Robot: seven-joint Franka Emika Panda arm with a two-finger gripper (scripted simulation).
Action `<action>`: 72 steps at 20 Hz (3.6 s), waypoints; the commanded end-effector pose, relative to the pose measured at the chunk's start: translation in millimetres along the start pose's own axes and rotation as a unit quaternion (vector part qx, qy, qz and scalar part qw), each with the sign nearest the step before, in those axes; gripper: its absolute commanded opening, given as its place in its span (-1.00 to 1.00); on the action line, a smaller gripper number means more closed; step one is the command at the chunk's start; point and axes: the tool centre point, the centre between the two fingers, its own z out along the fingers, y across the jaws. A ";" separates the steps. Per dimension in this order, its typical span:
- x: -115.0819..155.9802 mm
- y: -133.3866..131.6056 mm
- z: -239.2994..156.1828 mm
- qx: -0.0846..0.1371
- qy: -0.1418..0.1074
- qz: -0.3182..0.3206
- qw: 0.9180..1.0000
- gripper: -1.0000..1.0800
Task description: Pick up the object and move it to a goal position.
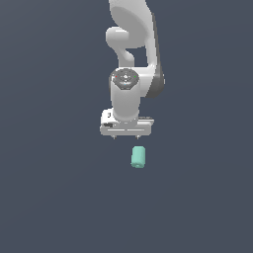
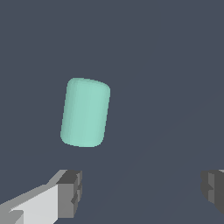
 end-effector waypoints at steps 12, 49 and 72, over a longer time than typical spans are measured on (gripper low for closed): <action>-6.9 -4.7 11.3 0.012 -0.007 -0.002 1.000 0.92; 43.8 -59.1 74.2 0.001 0.015 0.073 0.997 0.92; 45.7 -58.5 96.2 0.001 0.015 0.074 0.997 -1.00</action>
